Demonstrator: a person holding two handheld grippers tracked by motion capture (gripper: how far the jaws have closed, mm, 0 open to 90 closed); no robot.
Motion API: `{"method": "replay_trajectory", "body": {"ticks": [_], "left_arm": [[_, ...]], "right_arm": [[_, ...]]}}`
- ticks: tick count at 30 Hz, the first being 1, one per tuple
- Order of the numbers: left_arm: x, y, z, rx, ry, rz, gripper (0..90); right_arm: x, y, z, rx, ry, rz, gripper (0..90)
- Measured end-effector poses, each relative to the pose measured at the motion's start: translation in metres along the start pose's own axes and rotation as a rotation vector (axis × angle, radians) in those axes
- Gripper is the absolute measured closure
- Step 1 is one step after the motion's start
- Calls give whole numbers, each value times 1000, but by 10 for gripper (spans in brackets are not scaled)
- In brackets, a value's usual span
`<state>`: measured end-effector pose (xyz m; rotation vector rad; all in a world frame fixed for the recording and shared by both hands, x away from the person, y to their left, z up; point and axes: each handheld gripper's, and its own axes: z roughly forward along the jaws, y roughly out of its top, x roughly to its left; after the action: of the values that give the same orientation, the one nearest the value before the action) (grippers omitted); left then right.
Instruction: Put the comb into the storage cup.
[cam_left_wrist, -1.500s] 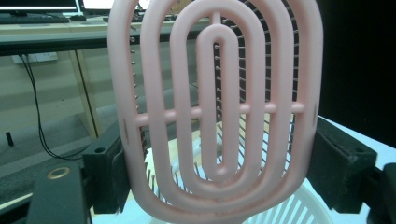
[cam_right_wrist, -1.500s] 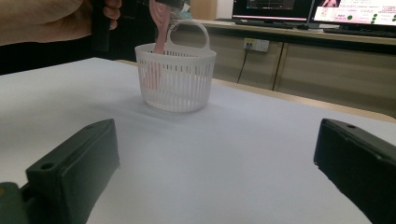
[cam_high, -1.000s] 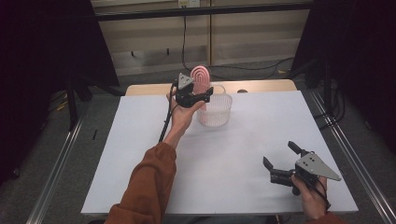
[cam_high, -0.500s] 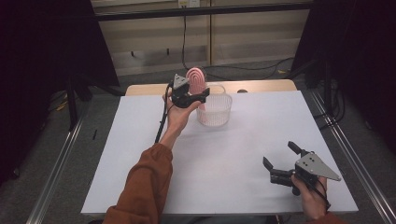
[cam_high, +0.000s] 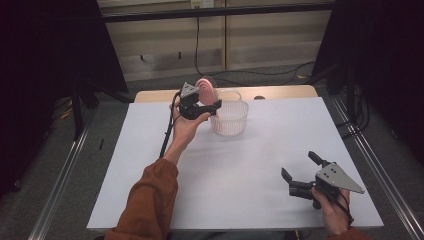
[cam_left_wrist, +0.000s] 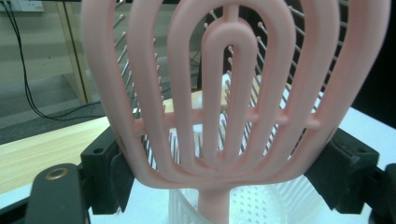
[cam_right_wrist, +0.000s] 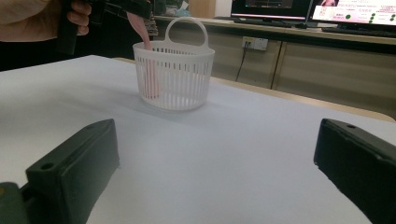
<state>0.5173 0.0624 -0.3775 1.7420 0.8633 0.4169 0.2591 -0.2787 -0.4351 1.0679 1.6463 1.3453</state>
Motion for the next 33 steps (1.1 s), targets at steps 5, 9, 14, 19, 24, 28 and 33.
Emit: {"method": "replay_trajectory", "body": {"ticks": [5, 9, 14, 19, 24, 28, 33], "left_arm": [[3, -1, -6, 21, -11, -21, 188], [8, -4, -9, 6, -15, -51, 188], [13, -5, -11, 8, -20, -89, 190], [16, -7, -9, 1, -47, -157, 192], [16, -7, -6, -11, -49, -161, 192], [16, -8, -3, -26, -56, -163, 192], [16, -8, -1, -34, -91, -102, 191]], "right_arm": [[0, 0, 0, -1, -2, 0, 0], [0, 0, 0, 1, 1, 0, 0], [0, 0, 0, 1, 0, 1, 0], [0, 0, 0, 1, 0, 0, 0], [0, 0, 0, 1, 0, 1, 0], [0, 0, 1, 3, 1, -1, 0], [0, 0, 1, 2, 2, -1, 0]]}}
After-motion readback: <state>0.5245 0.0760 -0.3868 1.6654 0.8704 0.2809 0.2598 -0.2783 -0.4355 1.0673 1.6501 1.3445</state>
